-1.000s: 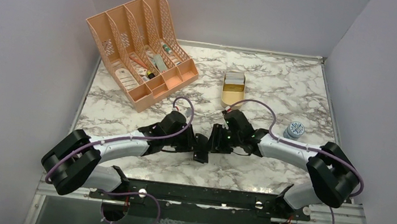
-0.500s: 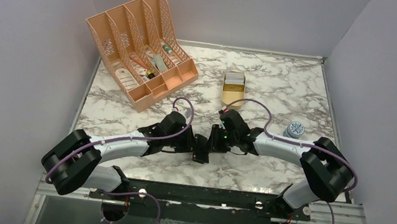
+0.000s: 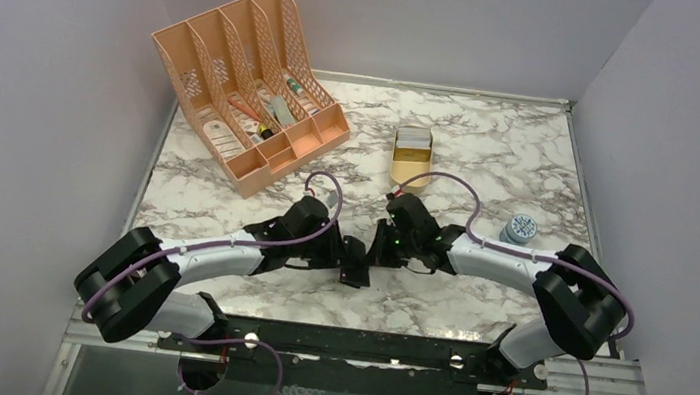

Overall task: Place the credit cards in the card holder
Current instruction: Open the card holder at the center of the board.

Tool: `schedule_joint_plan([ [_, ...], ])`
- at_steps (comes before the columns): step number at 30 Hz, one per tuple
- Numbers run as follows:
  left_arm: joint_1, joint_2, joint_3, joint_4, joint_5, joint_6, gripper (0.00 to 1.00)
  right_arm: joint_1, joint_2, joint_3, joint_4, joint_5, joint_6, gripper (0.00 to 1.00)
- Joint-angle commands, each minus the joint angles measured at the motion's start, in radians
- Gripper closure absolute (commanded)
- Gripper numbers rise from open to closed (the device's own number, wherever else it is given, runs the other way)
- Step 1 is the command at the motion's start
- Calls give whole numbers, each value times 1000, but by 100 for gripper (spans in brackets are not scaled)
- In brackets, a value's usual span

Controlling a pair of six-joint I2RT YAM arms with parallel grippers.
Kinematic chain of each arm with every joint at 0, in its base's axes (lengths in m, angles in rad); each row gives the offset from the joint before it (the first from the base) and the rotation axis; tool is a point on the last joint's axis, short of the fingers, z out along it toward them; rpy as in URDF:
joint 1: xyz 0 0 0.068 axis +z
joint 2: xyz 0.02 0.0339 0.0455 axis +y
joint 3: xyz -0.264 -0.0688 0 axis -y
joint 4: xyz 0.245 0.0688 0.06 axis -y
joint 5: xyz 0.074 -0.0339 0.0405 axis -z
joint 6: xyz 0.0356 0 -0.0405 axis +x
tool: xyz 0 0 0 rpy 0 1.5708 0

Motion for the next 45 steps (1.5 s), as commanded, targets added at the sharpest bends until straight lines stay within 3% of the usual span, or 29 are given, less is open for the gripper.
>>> schedule_joint_plan([
  [1,-1,7,20,-49,14,24,90,-16,-12,-5,-83,196,-56,98],
  [10,-1,26,29,-65,7,31,89,-16,-90,-25,-108,225,-84,98],
  [20,5,-23,151,-293,-180,114,57,-16,-286,-43,-149,189,-95,98],
  [24,5,-67,208,-394,-263,153,43,-16,-367,-54,-81,78,-73,98],
  [28,6,-122,230,-430,-275,165,36,-16,-412,-75,31,-32,-24,98],
  [35,7,-189,187,-411,-236,125,33,-16,-374,-69,50,-42,1,98],
  [45,6,-150,93,-280,-137,82,39,-17,-384,-63,-186,311,-31,98],
])
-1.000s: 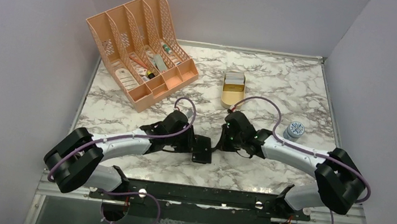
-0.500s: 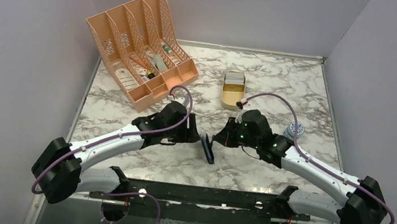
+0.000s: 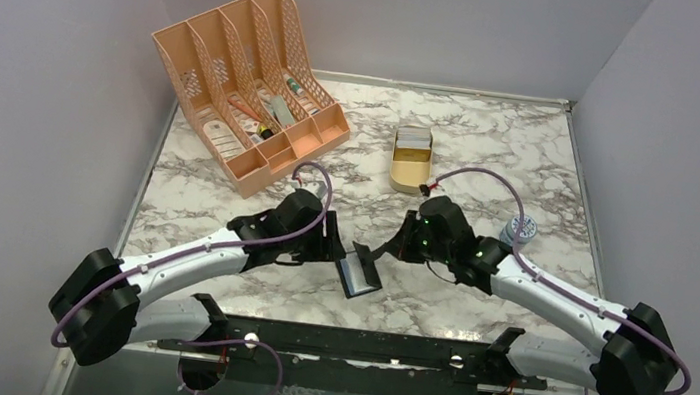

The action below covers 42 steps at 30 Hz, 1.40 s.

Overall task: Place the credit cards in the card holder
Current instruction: Open the card holder at the center of the board.

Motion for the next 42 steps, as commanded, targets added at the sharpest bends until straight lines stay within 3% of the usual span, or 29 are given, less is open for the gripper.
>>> schedule_joint_plan([
  [1,3,29,-27,93,67,-17,39,-4,-25,-3,-118,212,-7,98],
  [15,3,136,-42,153,93,-15,46,-10,51,-34,-270,388,111,98],
  [28,4,203,-97,272,125,-60,49,-13,68,-58,-250,383,119,98],
  [29,3,209,-99,281,132,-63,49,-13,68,-47,-251,366,102,97],
  [33,3,212,-99,294,145,-70,50,-13,45,36,-322,311,67,64],
  [35,3,204,-99,294,145,-70,51,-13,24,75,-342,286,44,53],
  [42,4,182,-102,296,145,-78,51,-12,-28,154,-296,115,-22,51],
])
